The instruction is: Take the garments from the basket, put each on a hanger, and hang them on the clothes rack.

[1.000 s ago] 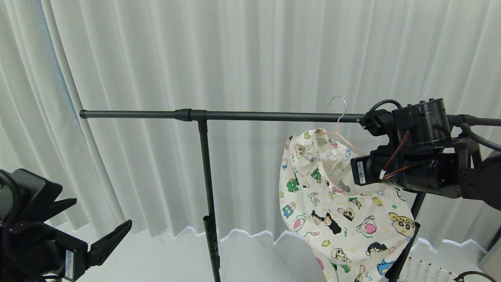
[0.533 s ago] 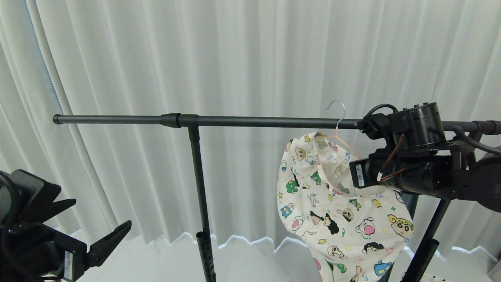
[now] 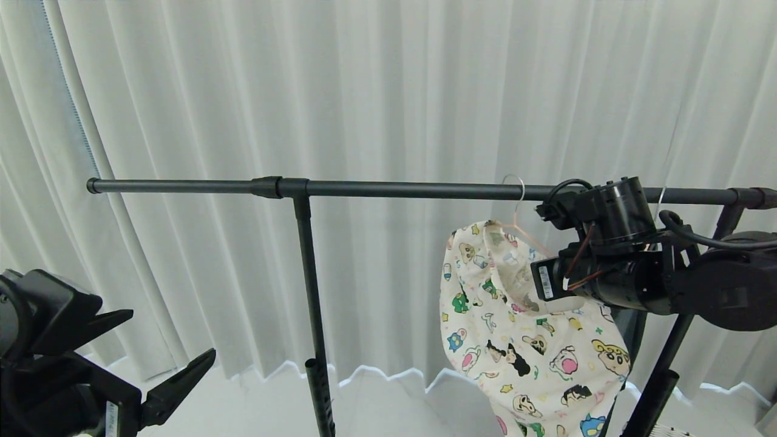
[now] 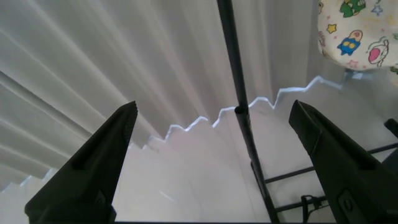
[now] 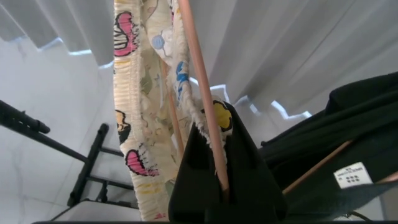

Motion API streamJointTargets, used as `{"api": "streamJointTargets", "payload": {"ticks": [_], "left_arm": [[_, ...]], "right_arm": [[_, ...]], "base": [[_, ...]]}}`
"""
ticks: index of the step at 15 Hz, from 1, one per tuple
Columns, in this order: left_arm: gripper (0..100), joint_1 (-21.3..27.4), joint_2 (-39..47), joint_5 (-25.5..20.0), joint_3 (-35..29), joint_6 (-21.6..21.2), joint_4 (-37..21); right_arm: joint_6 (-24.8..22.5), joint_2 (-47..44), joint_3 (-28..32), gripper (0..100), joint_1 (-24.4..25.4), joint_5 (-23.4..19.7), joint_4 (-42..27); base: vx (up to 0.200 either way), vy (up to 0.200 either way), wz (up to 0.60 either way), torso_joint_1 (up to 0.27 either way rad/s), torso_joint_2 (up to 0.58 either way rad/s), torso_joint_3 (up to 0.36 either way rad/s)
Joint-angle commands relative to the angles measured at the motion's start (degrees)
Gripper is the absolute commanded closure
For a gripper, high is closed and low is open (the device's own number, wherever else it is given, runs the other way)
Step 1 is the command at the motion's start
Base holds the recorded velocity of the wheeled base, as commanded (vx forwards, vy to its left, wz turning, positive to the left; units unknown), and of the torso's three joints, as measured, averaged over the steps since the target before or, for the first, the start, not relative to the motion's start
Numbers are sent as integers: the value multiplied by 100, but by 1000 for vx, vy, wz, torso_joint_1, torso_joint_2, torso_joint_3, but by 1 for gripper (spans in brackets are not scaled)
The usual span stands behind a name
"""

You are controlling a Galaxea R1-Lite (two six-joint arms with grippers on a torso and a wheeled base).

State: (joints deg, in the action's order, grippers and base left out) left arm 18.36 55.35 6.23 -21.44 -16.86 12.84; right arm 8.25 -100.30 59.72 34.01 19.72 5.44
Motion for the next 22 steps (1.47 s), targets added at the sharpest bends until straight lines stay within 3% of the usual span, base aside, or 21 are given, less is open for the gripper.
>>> {"api": "streamJointTargets", "payload": {"ticks": [1,5,6,11,14,18,22], "left_arm": [[0,36,-24,1,17,-19,0],[0,45,-24,1,17,-63,0],[0,45,-24,1,9,-63,8],[0,-43,-59,54,9,-37,8],[0,-500,-33,353,17,-2,8],[0,-1221,-77,528,114,16,8],[0,-1827,-446,537,483,7,8]], "right_arm": [[1,-95,13,100,0,31,1],[10,-103,13,100,0,102,1],[18,-95,13,0,0,128,1],[71,450,-31,0,0,322,1],[194,1215,-127,0,-17,278,1],[185,2252,-593,0,-501,-39,1],[-219,3228,-1244,0,-1573,-179,-8]], "base": [[0,0,0,0,0,0],[0,0,0,0,0,0],[0,0,0,0,0,0],[0,0,0,0,0,0],[0,0,0,0,0,0],[-50,0,0,1,1,1],[-200,0,0,-1,2,0]]}}
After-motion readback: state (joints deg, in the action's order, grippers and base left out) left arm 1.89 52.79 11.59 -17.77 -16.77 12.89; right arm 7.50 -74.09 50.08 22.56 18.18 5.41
